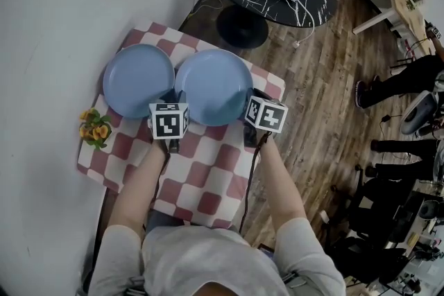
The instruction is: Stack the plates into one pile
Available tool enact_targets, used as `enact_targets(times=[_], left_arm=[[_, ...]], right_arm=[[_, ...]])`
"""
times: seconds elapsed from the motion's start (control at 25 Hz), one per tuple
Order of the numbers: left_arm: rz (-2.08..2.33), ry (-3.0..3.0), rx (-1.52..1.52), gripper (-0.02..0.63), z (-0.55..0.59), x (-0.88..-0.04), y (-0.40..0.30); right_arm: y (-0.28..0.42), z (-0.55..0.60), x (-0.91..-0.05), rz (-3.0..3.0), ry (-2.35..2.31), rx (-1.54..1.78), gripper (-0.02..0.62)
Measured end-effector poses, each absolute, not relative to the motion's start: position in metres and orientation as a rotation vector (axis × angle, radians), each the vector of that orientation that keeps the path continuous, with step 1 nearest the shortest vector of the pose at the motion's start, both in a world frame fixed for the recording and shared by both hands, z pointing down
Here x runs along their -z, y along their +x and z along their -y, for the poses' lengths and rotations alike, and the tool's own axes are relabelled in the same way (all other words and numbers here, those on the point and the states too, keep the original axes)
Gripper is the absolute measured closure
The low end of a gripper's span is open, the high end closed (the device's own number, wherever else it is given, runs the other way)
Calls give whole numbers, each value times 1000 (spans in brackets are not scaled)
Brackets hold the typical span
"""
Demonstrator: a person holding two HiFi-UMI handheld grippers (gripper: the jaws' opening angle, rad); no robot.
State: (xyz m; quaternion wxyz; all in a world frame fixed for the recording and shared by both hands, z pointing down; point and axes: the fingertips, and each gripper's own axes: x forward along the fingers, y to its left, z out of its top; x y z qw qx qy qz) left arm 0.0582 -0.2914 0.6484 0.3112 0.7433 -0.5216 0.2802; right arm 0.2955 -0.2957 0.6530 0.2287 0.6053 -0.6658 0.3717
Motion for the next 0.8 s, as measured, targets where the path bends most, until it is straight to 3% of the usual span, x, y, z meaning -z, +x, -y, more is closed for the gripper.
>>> enact_targets(times=[0.2, 0.4, 0.48, 0.56, 0.8], left_arm=[[1390, 2003, -727, 494, 292, -640, 62], [1424, 2087, -694, 494, 293, -618, 63], [1455, 2146, -682, 524, 292, -605, 59], [1495, 2203, -678, 576, 289, -592, 52], [1560, 2362, -576, 600, 277, -540, 35]], right_arm=[[294, 296, -656, 1840, 1620, -922, 549], [287, 295, -636, 1926, 1631, -720, 498], [283, 294, -619, 1971, 1683, -680, 517], [277, 292, -599, 2025, 1724, -636, 592], [248, 277, -530, 2214, 1807, -523, 592]])
